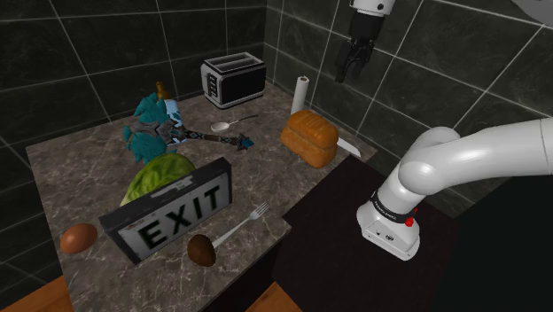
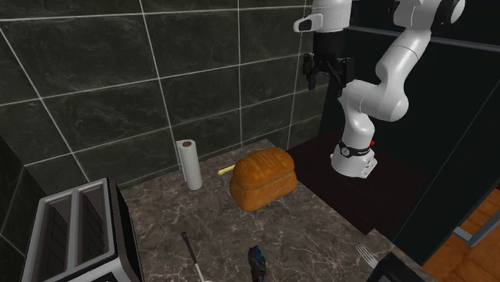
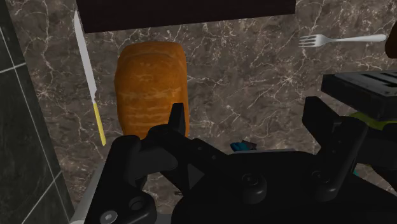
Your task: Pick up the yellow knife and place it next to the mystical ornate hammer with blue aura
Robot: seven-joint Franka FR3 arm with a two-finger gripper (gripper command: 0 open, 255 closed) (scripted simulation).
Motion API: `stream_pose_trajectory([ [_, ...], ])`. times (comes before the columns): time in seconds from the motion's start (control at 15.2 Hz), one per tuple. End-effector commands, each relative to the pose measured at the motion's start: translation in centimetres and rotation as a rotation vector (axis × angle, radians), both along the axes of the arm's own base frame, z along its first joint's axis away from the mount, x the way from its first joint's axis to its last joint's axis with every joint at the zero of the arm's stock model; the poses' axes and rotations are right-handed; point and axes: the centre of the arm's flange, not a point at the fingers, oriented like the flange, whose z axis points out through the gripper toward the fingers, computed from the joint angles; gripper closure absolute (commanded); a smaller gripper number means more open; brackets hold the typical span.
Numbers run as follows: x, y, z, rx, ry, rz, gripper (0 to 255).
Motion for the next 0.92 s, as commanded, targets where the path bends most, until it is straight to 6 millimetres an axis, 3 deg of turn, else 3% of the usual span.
stream_pose_trajectory([
  [0.0, 0.0, 0.0, 0.0, 0.000, 0.000, 0.000, 0],
  [0.86, 2.5, -9.0, -14.0, -0.036, -0.013, -0.010, 0],
])
